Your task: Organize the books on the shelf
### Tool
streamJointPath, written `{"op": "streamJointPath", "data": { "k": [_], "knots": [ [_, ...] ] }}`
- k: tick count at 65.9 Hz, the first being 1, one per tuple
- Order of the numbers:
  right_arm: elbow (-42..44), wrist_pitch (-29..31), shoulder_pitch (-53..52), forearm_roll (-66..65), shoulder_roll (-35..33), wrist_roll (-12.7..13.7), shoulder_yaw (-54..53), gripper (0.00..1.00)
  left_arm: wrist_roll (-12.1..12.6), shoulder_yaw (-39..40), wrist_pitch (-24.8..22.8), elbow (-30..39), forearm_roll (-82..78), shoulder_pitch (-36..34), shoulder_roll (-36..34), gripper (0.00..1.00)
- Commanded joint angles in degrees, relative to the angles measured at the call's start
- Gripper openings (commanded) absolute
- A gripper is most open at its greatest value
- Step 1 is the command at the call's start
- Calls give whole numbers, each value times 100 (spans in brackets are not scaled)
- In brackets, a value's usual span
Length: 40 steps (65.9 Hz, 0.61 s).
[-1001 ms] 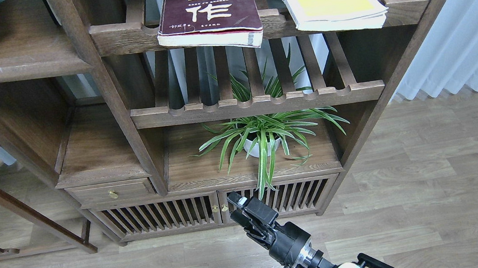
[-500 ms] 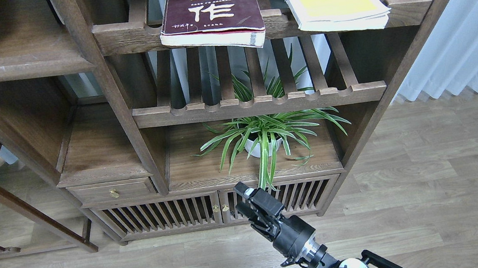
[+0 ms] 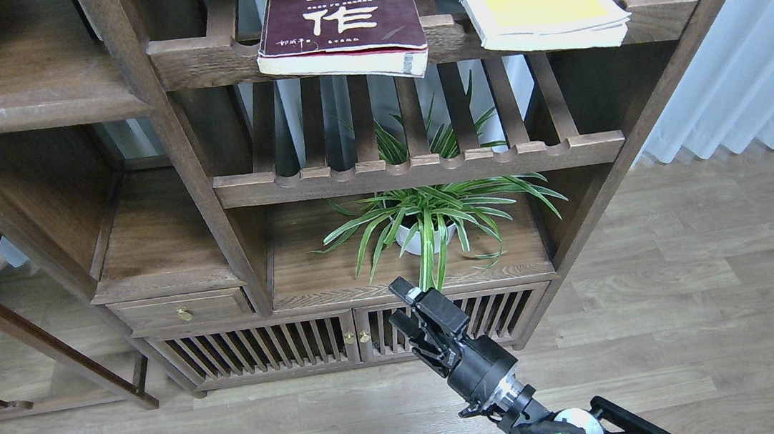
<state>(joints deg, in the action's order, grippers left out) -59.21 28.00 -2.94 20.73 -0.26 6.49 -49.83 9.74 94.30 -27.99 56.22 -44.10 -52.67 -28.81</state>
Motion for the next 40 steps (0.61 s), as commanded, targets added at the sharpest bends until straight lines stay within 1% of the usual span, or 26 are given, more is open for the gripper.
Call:
{"op": "streamJointPath", "data": {
  "k": [1, 7, 10, 16, 19, 20, 21, 22, 26, 27, 34, 40],
  "knots": [
    [-11, 0, -5, 1, -1, 2, -62, 93, -60, -96, -1, -305, 41, -129, -10, 5],
    [-11, 0, 4, 1, -1, 2, -115, 93, -60, -439, -1, -603, 41, -375, -89, 5],
    [-11, 0, 4, 1, -1, 2, -124, 93, -86, -789, -1, -805, 41, -577, -168, 5],
    [-11, 0, -5, 1, -1, 2, -132, 93, -147, -1150, -1, -1139, 41, -885, -291, 5],
    [-20, 0, -5, 1, -1, -7, -141, 93, -209, -1326, -1, -1350, 41, -1069, -335, 5],
    [-29, 0, -14, 1, -1, -7, -150, 93, -253, -1431, -1, -1481, 41, -1174, -335, 5],
    [-46, 0, -22, 1, -1, -7, -211, 93, -314, -1676, -1, -1779, 41, -1401, -344, 5],
    [-46, 0, -14, 1, 8, -7, -246, 93, -341, -1765, -1, -1877, 41, -1482, -344, 5],
    [-46, 0, -22, 1, 25, -7, -282, 93, -411, -1959, -1, -2132, 68, -1658, -344, 5],
    [-46, 0, -22, 1, 26, -7, -290, 93, -455, -2073, -1, -2290, 85, -1763, -344, 5],
    [-46, 0, -14, 1, 26, -7, -291, 93, -639, -2512, -1, -2826, 226, -2044, -274, 5],
    [-55, 0, -5, 10, 26, -7, -291, 93, -780, -2900, -1, -3117, 419, -2159, -213, 5]
  ]
}}
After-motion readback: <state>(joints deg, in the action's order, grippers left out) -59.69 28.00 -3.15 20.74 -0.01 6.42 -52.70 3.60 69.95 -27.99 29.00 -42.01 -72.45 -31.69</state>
